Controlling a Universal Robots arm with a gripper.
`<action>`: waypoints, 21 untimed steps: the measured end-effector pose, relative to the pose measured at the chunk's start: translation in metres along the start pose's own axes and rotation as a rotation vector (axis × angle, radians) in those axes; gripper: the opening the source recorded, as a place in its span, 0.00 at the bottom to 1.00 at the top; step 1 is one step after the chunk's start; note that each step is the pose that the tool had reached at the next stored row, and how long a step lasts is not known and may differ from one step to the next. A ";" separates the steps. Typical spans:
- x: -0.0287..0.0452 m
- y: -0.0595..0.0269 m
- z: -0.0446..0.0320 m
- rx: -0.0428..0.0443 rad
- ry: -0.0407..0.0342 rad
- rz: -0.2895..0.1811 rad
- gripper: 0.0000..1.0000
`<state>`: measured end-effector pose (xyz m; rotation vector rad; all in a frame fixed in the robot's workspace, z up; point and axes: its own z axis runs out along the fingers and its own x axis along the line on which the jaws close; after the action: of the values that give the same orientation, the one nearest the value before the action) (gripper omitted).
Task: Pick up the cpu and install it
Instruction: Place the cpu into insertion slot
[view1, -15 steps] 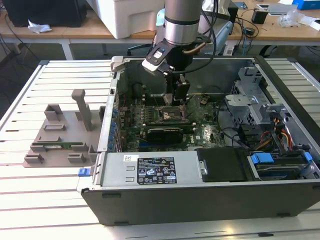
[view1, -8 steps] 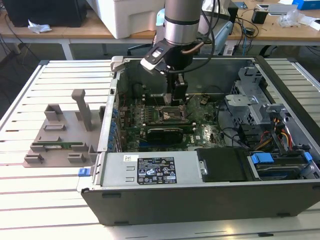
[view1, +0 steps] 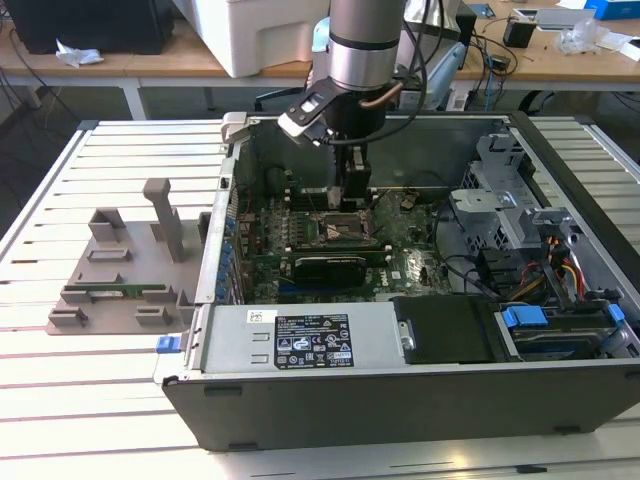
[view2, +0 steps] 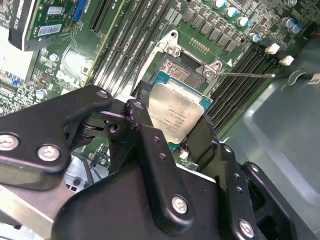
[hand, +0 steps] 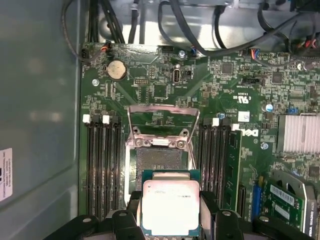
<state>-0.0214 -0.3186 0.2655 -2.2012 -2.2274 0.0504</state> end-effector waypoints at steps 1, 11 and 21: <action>0.0000 0.0000 0.0000 0.0002 0.0002 0.008 0.55; 0.0000 0.0002 0.0013 0.0003 0.0009 0.024 0.55; 0.0001 0.0005 0.0099 0.0004 0.0007 0.024 0.55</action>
<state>-0.0212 -0.3186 0.2556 -2.2279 -2.2001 0.0502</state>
